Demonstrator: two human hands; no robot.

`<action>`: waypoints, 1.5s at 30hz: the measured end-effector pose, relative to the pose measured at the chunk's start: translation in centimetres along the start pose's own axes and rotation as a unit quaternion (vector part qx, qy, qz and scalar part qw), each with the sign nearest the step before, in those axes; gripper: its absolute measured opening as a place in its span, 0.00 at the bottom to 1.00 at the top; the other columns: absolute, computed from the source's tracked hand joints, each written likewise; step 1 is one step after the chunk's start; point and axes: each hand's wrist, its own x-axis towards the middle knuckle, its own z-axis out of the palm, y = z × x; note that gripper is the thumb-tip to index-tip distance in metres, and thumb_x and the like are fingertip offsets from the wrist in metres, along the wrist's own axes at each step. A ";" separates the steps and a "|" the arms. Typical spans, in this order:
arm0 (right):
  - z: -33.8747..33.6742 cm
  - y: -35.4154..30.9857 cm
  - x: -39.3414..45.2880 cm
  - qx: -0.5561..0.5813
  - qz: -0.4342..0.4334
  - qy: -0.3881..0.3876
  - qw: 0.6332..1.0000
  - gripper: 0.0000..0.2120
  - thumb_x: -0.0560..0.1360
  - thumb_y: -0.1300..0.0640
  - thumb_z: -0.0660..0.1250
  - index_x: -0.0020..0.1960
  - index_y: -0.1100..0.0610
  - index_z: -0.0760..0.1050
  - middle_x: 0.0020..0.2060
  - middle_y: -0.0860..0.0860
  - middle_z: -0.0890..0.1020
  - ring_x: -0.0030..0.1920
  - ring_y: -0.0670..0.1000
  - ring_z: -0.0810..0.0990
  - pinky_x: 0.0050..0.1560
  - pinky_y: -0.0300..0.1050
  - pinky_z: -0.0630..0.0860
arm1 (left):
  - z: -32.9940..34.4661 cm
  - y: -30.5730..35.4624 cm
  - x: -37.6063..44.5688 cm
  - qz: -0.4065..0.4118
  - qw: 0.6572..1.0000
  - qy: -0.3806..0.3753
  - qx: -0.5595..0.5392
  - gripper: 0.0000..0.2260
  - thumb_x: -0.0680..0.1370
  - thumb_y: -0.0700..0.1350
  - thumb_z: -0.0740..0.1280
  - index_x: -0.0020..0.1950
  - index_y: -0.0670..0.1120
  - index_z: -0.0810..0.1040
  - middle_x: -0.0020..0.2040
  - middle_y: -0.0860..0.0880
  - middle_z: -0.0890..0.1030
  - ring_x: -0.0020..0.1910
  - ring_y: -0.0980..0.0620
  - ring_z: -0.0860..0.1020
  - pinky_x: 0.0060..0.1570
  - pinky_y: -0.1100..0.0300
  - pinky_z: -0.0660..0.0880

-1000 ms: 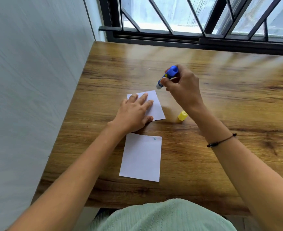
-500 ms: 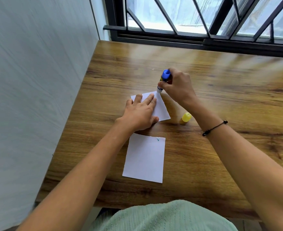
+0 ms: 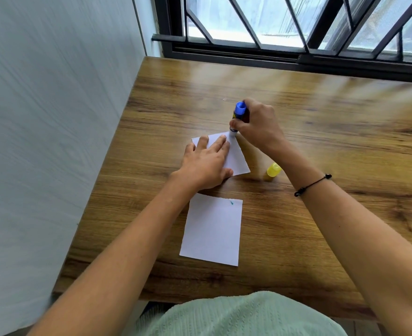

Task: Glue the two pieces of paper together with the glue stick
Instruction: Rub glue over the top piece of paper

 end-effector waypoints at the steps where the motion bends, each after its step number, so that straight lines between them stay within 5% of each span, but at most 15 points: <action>1: -0.1 0.0 -0.1 0.001 -0.001 -0.005 1.000 0.11 0.70 0.58 0.69 0.49 0.62 0.73 0.39 0.53 0.74 0.40 0.54 0.70 0.41 0.42 0.62 | 0.0 0.0 0.0 0.000 1.000 -0.001 -0.002 0.31 0.77 0.58 0.55 0.74 0.50 0.46 0.77 0.51 0.48 0.73 0.43 0.47 0.68 0.43 0.52; 27: -2.3 0.8 -5.6 0.002 -0.034 -0.040 0.999 0.12 0.69 0.59 0.69 0.48 0.64 0.73 0.40 0.61 0.81 0.42 0.61 0.77 0.46 0.57 0.74 | -0.9 0.3 1.0 -0.032 0.999 -0.032 0.020 0.31 0.76 0.59 0.55 0.74 0.49 0.48 0.77 0.52 0.48 0.73 0.43 0.49 0.66 0.42 0.56; 36: -3.3 1.4 -6.2 0.022 -0.013 -0.035 0.999 0.11 0.69 0.58 0.69 0.48 0.64 0.74 0.41 0.60 0.81 0.44 0.60 0.77 0.47 0.54 0.74 | -0.1 2.0 0.6 -0.105 0.991 0.054 0.069 0.30 0.77 0.59 0.53 0.73 0.41 0.55 0.75 0.44 0.58 0.68 0.40 0.60 0.61 0.46 0.62; 42: -3.7 1.4 -5.9 0.036 -0.002 0.008 0.999 0.11 0.70 0.58 0.69 0.47 0.64 0.73 0.40 0.58 0.79 0.43 0.59 0.76 0.44 0.50 0.71 | -0.8 3.7 0.2 -0.129 0.979 0.090 0.132 0.16 0.76 0.36 0.53 0.62 0.33 0.68 0.61 0.35 0.68 0.55 0.36 0.69 0.53 0.50 0.68; 45: -3.7 1.4 -5.5 0.040 0.003 0.015 0.999 0.11 0.70 0.58 0.69 0.47 0.63 0.72 0.39 0.58 0.78 0.43 0.59 0.75 0.44 0.51 0.71 | -1.2 4.0 0.3 -0.121 0.980 0.065 0.141 0.15 0.76 0.34 0.56 0.60 0.34 0.71 0.59 0.35 0.69 0.55 0.36 0.71 0.50 0.52 0.72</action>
